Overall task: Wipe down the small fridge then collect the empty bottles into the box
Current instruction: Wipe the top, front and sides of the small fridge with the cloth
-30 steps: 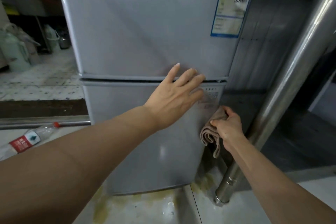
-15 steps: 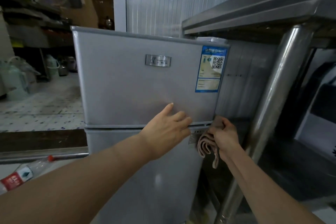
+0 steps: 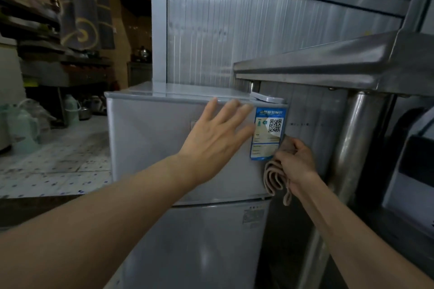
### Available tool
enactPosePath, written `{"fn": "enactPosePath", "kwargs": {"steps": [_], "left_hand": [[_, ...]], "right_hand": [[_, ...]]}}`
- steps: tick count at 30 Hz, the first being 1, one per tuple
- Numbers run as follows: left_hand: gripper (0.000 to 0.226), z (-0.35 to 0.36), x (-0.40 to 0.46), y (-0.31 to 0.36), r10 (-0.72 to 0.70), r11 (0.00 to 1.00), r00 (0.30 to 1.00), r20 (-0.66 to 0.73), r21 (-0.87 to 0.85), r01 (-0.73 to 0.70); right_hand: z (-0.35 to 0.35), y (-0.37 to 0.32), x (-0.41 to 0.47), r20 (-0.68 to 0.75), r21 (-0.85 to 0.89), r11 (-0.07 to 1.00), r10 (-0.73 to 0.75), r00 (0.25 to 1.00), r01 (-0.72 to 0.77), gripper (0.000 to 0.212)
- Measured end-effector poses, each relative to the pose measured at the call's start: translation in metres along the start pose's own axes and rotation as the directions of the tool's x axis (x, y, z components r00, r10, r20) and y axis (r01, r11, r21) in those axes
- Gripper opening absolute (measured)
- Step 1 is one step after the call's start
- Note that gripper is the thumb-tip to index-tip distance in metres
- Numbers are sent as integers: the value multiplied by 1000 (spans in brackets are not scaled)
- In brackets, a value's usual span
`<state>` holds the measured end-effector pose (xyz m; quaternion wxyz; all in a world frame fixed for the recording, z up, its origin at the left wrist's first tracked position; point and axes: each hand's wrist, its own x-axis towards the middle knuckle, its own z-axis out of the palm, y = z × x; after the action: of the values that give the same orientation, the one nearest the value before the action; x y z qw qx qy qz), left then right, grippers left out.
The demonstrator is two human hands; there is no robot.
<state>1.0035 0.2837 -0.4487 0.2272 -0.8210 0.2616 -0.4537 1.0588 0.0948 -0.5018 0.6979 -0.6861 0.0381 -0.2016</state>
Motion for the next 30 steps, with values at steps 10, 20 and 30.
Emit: {"fn": "enactPosePath", "kwargs": {"steps": [10, 20, 30], "left_hand": [[73, 6, 8, -16, -92, 992, 991, 95, -78, 100], [69, 10, 10, -26, -57, 986, 998, 29, -157, 61], [67, 20, -3, -4, -109, 991, 994, 31, -71, 111]], "right_hand": [[15, -48, 5, -134, -28, 990, -143, 981, 140, 45], [26, -56, -7, -170, -142, 955, -284, 944, 262, 66], [24, -19, -36, -108, -504, 819, -376, 920, 275, 60]]}}
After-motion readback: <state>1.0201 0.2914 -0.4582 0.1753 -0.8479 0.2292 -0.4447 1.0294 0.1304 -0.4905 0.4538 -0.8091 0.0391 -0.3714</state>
